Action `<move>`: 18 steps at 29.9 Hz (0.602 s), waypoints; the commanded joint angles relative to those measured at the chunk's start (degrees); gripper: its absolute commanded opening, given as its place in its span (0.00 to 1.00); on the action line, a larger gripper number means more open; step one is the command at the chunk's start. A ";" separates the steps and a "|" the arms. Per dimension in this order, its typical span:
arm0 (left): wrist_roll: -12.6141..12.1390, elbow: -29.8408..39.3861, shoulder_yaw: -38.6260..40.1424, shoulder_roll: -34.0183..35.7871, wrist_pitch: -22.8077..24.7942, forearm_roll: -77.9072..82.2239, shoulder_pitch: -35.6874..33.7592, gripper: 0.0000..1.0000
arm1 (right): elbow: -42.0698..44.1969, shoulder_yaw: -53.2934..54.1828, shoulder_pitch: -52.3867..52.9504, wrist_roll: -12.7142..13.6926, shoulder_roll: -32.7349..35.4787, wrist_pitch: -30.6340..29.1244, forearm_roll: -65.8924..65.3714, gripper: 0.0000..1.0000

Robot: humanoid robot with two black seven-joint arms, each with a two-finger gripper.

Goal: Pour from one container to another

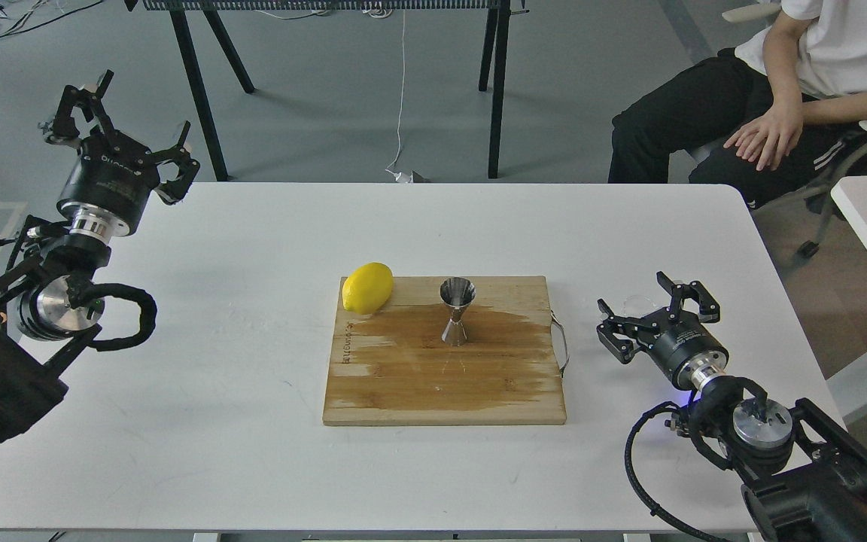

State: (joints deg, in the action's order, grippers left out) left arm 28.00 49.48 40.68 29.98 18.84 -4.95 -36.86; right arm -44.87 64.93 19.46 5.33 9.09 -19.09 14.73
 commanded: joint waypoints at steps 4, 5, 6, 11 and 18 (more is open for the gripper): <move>0.00 0.00 -0.07 0.17 -0.03 0.03 -0.14 1.00 | -0.13 -0.07 5.84 -3.83 1.01 -5.60 -4.17 1.00; 0.00 0.00 -0.07 0.17 -0.03 -0.06 -0.14 1.00 | -0.13 0.02 6.64 -5.32 1.54 -5.96 -5.14 1.00; 0.00 -0.08 -0.07 0.17 -0.03 -0.06 -0.05 1.00 | 0.05 0.02 7.69 -7.16 2.24 -6.13 -5.84 1.00; -0.23 -0.26 0.28 0.08 0.14 -0.14 -0.05 1.00 | 2.15 -0.07 13.49 -18.07 5.06 -7.45 -7.61 1.00; -0.23 -0.26 0.72 -0.45 1.11 -0.67 -0.14 1.00 | 10.05 -0.15 22.18 -18.69 6.02 -8.91 -8.14 1.00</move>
State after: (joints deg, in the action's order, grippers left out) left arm 27.77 49.21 41.32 29.75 19.95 -5.50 -36.93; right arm -38.80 64.87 37.69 -13.17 14.75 -27.90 6.64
